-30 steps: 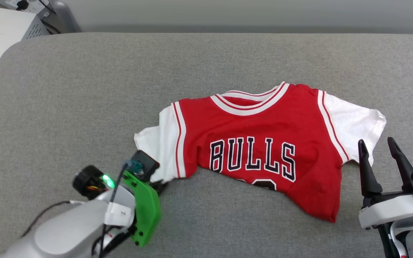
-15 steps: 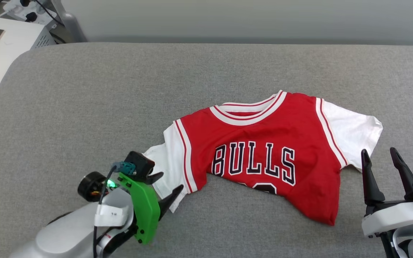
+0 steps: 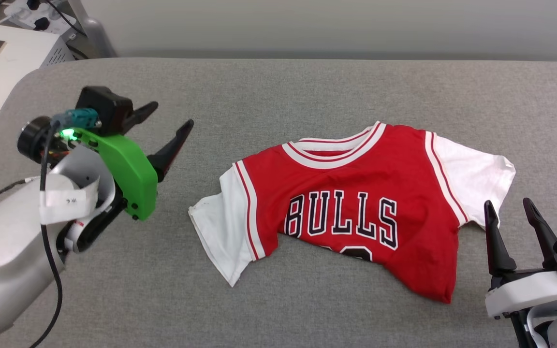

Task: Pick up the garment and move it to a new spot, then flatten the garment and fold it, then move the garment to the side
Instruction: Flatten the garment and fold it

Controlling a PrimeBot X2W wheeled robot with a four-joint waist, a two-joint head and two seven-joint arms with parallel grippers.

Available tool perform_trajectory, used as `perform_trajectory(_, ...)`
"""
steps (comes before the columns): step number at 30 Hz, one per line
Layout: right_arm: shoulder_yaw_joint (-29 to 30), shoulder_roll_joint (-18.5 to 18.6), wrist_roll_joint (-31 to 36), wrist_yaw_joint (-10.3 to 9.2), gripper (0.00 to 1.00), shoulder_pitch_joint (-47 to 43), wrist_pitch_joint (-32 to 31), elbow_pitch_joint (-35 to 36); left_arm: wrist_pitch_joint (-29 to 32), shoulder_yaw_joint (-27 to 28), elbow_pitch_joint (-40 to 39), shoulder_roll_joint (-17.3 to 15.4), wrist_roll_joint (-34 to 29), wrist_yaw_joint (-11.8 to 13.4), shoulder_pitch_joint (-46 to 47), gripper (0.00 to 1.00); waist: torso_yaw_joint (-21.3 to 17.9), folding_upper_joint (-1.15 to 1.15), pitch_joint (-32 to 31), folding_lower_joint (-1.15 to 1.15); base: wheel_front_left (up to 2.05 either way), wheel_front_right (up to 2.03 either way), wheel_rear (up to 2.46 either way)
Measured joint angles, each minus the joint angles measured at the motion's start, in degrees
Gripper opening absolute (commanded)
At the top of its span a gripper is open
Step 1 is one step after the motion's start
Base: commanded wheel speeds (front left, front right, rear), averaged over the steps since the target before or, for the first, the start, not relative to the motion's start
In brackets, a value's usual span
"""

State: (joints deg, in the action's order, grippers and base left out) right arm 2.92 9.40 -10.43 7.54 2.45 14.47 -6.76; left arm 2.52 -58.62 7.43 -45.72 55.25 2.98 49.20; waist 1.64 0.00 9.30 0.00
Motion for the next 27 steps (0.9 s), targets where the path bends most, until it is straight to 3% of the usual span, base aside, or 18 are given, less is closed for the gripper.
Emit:
perform_trajectory(5, -0.4, 0.0, 0.2, 0.0, 1.0, 0.6, 0.0, 0.4, 4.4, -0.2, 3.5, 0.5, 1.1, -2.3, 3.3, 1.0, -0.7, 0.0, 1.4, 0.0, 0.0, 0.0, 0.0)
perform_trajectory(14, -0.5, 0.0, 1.2, 0.0, 1.0, 1.9, 0.0, 0.7, 19.0, -4.9, 13.5, 3.1, 6.1, -7.6, 4.2, 1.0, -2.3, 0.0, 3.8, 0.0, 0.0, 0.0, 0.0)
perform_trajectory(17, -0.6, 0.0, 1.2, 0.0, 1.0, 2.7, 0.0, 0.8, 22.2, -5.8, 16.2, 4.6, 9.0, -8.6, 4.2, 1.0, -2.7, 0.0, 4.7, 0.0, 0.0, 0.0, 0.0)
perform_trajectory(27, -0.8, 0.1, 1.7, 0.0, 1.0, 4.0, 0.0, 1.0, 26.4, -10.9, 22.7, 8.7, 8.2, -9.9, 4.4, 1.0, -4.0, 0.0, 7.3, 0.0, 0.0, 0.0, 0.0)
